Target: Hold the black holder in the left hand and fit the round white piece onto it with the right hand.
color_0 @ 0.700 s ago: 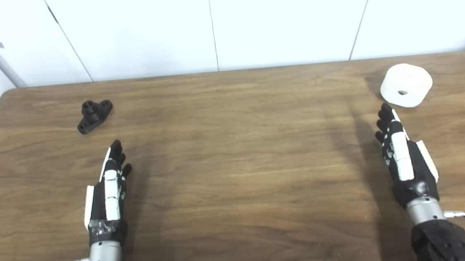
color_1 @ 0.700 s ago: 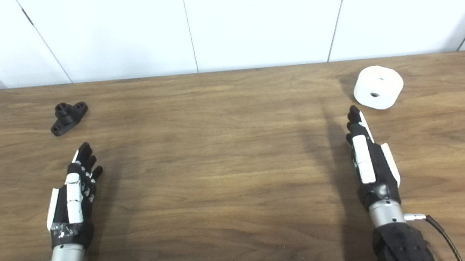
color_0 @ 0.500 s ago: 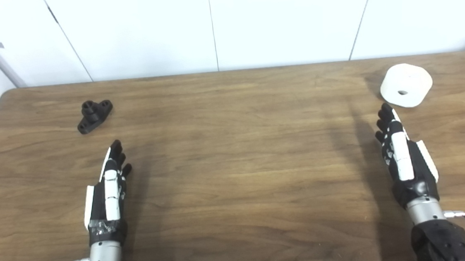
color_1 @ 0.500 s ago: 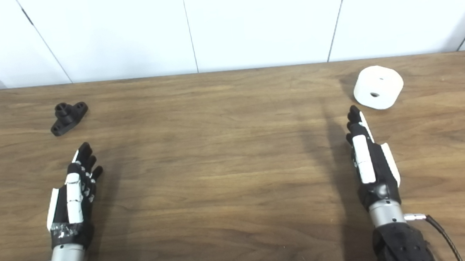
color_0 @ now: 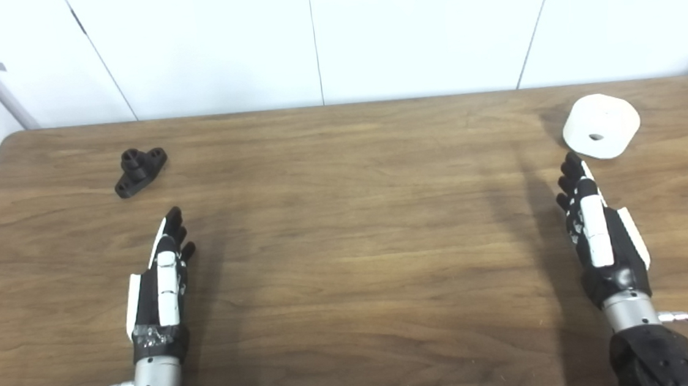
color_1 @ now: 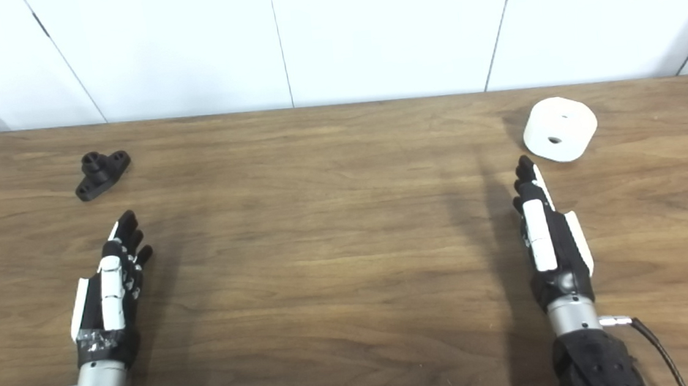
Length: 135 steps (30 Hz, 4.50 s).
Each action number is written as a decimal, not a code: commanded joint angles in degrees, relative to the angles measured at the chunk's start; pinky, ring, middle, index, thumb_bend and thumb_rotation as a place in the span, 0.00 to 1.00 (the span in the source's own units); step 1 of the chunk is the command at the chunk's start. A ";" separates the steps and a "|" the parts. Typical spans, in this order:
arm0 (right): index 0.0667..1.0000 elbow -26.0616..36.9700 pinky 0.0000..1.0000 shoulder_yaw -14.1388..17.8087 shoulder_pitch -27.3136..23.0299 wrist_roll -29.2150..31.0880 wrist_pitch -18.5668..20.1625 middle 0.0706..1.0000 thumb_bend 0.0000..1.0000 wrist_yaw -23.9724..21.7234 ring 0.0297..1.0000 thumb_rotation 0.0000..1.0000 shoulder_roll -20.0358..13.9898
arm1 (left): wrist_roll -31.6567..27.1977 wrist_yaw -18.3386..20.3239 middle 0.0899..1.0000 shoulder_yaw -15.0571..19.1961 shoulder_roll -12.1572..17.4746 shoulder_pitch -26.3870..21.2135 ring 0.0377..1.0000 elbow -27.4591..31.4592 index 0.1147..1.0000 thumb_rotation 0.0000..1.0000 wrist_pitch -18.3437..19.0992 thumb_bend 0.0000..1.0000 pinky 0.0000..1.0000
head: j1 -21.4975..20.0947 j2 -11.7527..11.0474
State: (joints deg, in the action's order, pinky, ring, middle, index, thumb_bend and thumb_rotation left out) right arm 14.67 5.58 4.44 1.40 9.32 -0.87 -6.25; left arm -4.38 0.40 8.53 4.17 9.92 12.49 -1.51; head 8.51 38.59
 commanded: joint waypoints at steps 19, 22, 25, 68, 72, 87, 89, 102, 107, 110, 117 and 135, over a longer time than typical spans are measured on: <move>1.00 -6.50 1.00 2.54 -0.93 7.00 -9.83 1.00 0.62 -5.23 1.00 1.00 -5.18 | 7.48 -3.33 1.00 -4.51 -4.18 0.24 1.00 -4.54 0.98 0.94 -5.28 0.48 1.00 | 14.31 -9.13; 1.00 -7.23 1.00 2.35 -1.04 6.79 -10.38 1.00 0.60 -5.37 1.00 1.00 -5.21 | 7.66 -3.46 1.00 -4.54 -4.32 0.15 1.00 -5.06 0.98 0.93 -5.58 0.50 1.00 | 14.20 -9.53; 1.00 -7.85 1.00 2.31 -1.21 6.73 -10.83 1.00 0.62 -5.40 1.00 1.00 -5.26 | 7.35 -3.37 1.00 -4.49 -4.25 0.03 1.00 -5.51 0.97 0.91 -6.14 0.50 1.00 | 13.71 -9.72; 1.00 -6.85 1.00 1.97 -0.63 6.25 -8.92 1.00 0.57 -4.85 1.00 1.00 -4.95 | 36.63 -11.10 0.96 2.46 11.94 -14.99 1.00 -4.82 0.82 0.43 14.65 0.96 1.00 | 12.15 -7.85; 1.00 -6.62 1.00 1.95 -0.46 6.06 -8.91 1.00 0.57 -4.63 1.00 1.00 -4.76 | 36.49 -11.18 0.96 2.97 13.53 -16.64 1.00 -6.37 0.81 0.41 16.32 0.95 1.00 | 12.20 -7.85; 1.00 -6.31 1.00 1.74 -0.31 5.80 -8.77 1.00 0.56 -4.36 1.00 1.00 -4.50 | 36.79 -14.78 0.95 2.96 17.32 -23.96 1.00 -17.55 0.78 0.37 18.49 0.92 1.00 | 11.93 -7.45; 1.00 -6.15 1.00 1.66 -0.21 5.60 -8.52 1.00 0.58 -4.32 1.00 1.00 -4.53 | 36.72 -15.03 0.95 2.67 17.29 -25.16 1.00 -18.91 0.78 0.37 19.43 0.91 1.00 | 11.93 -7.45; 1.00 -5.06 1.00 1.46 0.21 4.95 -7.87 1.00 0.56 -3.90 1.00 1.00 -4.26 | 35.45 -14.51 0.96 -0.44 18.88 -32.15 1.00 -29.80 0.79 0.37 21.34 0.91 1.00 | 10.95 -7.19; 1.00 -4.86 1.00 1.29 0.27 4.47 -7.82 1.00 0.56 -3.60 1.00 1.00 -4.25 | 34.79 -14.52 0.95 -1.57 19.76 -34.77 1.00 -33.45 0.77 0.35 21.71 0.92 1.00 | 10.71 -7.25; 0.99 -4.55 1.00 1.25 0.31 3.95 -7.62 1.00 0.56 -3.28 1.00 1.00 -4.18 | 35.15 -14.87 0.95 -2.61 20.37 -36.61 1.00 -35.96 0.77 0.34 22.22 0.91 1.00 | 10.62 -7.25; 1.00 -4.14 1.00 1.39 0.30 4.11 -7.48 1.00 0.54 -3.19 1.00 1.00 -4.06 | 35.22 -15.35 0.94 -4.98 21.52 -39.77 0.99 -40.02 0.76 0.34 22.93 0.90 1.00 | 10.51 -7.12; 1.00 -4.56 1.00 1.51 0.28 4.45 -7.79 1.00 0.51 -3.56 1.00 1.00 -4.29 | 34.07 -16.62 0.92 -7.32 20.82 -40.16 0.98 -41.73 0.70 0.36 22.37 0.90 1.00 | 10.83 -6.73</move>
State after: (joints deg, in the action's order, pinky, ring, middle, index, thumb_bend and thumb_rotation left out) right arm 9.34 6.87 5.10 5.51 1.93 -4.38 -10.33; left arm 29.22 -13.96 1.01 23.48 -27.90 -29.68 21.71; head 19.33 31.82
